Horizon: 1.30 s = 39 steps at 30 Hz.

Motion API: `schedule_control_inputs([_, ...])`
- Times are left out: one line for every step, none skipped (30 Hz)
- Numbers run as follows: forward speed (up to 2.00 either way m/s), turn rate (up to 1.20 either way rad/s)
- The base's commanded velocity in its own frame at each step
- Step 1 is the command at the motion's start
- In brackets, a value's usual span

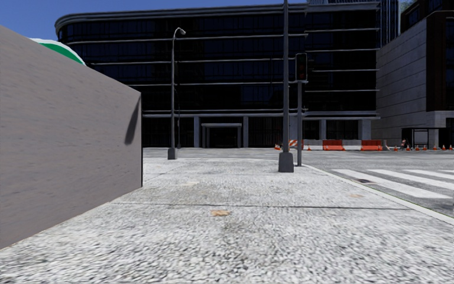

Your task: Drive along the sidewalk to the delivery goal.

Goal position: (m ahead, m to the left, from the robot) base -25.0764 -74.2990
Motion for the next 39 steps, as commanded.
schedule_control_inputs([1.51, 0.0])
schedule_control_inputs([1.51, 0.0])
schedule_control_inputs([1.51, 0.0])
schedule_control_inputs([1.51, 0.0])
schedule_control_inputs([1.51, 0.0])
schedule_control_inputs([1.51, 0.0])
schedule_control_inputs([1.51, 0.0])
schedule_control_inputs([1.51, 0.0])
schedule_control_inputs([1.5, 0.0])
schedule_control_inputs([1.5, 0.0])
schedule_control_inputs([1.5, 0.0])
schedule_control_inputs([1.5, 0.0])
schedule_control_inputs([1.5, 0.0])
schedule_control_inputs([1.5, 0.0])
schedule_control_inputs([1.5, 0.0])
schedule_control_inputs([1.5, 0.0])
schedule_control_inputs([1.5, 0.0])
schedule_control_inputs([1.5, 0.0])
schedule_control_inputs([1.5, 0.0])
schedule_control_inputs([1.5, 0.0])
schedule_control_inputs([1.5, 0.0])
schedule_control_inputs([1.5, 0.0])
schedule_control_inputs([1.5, 0.0])
schedule_control_inputs([1.5, 0.0])
schedule_control_inputs([1.5, 0.0])
schedule_control_inputs([1.5, 0.0])
schedule_control_inputs([1.5, 0.0])
schedule_control_inputs([1.5, 0.0])
schedule_control_inputs([1.5, 0.0])
schedule_control_inputs([1.5, 0.0])
schedule_control_inputs([1.5, 0.0])
schedule_control_inputs([1.5, 0.0])
schedule_control_inputs([1.5, 0.0])
schedule_control_inputs([1.5, 0.0])
schedule_control_inputs([1.5, 0.0])
schedule_control_inputs([1.5, 0.0])
schedule_control_inputs([1.5, 0.0])
schedule_control_inputs([1.5, 0.0])
schedule_control_inputs([1.5, 0.0])
